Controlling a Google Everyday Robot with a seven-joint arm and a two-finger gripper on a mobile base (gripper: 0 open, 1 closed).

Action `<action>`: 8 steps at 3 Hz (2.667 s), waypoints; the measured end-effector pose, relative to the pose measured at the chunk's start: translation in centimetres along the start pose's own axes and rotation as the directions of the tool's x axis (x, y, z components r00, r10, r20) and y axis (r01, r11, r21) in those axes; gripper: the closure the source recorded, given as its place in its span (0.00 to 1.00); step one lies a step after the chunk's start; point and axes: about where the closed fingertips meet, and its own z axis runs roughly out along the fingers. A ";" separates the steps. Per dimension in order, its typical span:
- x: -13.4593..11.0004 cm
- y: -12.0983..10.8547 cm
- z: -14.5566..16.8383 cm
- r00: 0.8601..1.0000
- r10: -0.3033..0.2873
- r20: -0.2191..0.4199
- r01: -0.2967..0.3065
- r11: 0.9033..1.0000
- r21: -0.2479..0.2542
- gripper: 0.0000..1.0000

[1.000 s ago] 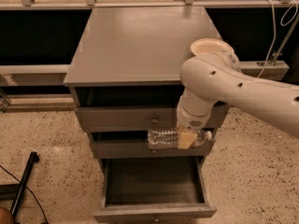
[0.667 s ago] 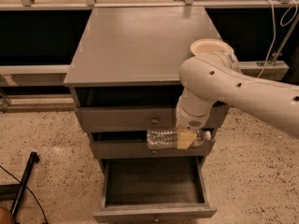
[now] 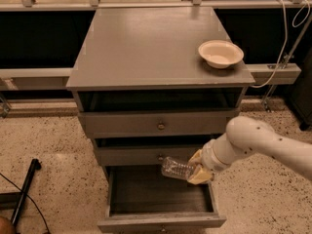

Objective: Place water bottle into bottom drawer

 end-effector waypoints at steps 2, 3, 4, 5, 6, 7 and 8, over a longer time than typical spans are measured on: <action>6.2 -1.4 11.3 0.971 0.090 0.223 -0.101 0.994 0.039 1.00; 6.3 -1.3 11.5 0.970 0.093 0.224 -0.103 0.994 0.034 1.00; 8.7 -2.8 13.6 0.974 0.101 0.202 -0.115 0.992 0.055 1.00; 12.0 -4.1 17.0 0.985 0.078 0.156 -0.086 0.995 0.047 1.00; 16.2 -4.4 22.7 0.996 0.031 0.088 -0.032 0.999 0.009 1.00; 18.6 -4.3 27.0 0.998 0.012 0.064 -0.010 1.000 -0.026 0.85; 19.8 -3.7 30.8 0.998 0.013 0.064 -0.008 0.997 -0.071 0.62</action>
Offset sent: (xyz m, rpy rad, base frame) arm 0.0258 -0.0034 -0.1890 0.2647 -0.0167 -0.1549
